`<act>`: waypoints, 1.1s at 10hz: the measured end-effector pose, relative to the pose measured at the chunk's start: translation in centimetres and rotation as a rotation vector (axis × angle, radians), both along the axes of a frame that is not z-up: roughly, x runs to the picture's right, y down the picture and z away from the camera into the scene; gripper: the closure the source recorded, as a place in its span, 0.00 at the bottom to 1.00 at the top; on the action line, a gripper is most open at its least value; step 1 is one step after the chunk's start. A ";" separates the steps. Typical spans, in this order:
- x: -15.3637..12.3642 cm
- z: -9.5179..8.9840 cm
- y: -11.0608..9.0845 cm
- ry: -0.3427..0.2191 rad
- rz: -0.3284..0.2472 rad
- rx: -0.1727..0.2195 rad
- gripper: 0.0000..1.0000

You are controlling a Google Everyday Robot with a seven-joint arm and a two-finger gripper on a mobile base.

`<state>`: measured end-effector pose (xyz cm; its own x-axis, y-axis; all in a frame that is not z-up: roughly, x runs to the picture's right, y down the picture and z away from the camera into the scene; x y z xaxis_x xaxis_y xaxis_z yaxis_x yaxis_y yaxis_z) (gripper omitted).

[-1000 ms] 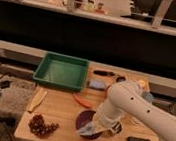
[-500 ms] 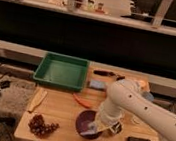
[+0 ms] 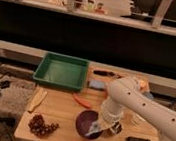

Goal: Wipe purple bowl with towel

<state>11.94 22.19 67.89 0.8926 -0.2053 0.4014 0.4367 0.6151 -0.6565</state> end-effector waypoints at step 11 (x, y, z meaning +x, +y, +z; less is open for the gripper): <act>-13.1 2.4 -0.6 -0.185 -0.096 -0.005 0.86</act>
